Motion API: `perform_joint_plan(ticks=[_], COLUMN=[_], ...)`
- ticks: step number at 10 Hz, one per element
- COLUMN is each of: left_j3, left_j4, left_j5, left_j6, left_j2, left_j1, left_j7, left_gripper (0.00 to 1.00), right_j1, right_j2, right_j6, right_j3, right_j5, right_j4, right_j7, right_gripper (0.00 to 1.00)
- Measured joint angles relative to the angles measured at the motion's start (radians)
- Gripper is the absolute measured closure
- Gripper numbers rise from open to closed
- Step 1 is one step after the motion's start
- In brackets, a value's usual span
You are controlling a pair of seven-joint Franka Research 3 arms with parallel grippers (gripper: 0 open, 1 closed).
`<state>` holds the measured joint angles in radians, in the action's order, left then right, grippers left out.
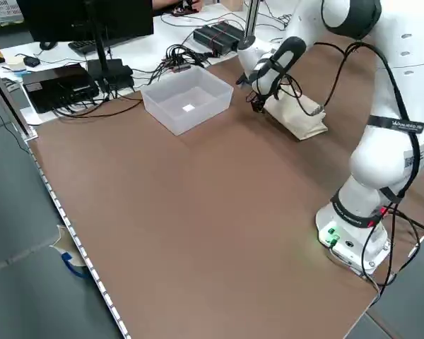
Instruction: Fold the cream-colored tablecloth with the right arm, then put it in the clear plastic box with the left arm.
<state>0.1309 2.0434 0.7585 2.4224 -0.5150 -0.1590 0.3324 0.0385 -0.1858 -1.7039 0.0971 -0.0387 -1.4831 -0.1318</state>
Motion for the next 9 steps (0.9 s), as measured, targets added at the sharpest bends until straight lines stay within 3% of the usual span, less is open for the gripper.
perform_joint_plan(ticks=[3,9], left_j3=[0.000,0.014], left_j4=[-0.008,-0.031], left_j5=[0.122,0.196], left_j6=[0.005,0.005], left_j2=[-0.026,-0.056], left_j1=[0.000,-0.002], left_j7=[0.074,0.077], left_gripper=[0.01,0.01], right_j1=[-0.001,-0.001], right_j2=[0.000,0.000], right_j6=[-0.002,0.000], right_j3=[-0.002,-0.003], right_j5=[0.000,0.000], right_j4=[0.000,0.000], right_j7=[-0.001,-0.001], right_gripper=[0.00,0.00])
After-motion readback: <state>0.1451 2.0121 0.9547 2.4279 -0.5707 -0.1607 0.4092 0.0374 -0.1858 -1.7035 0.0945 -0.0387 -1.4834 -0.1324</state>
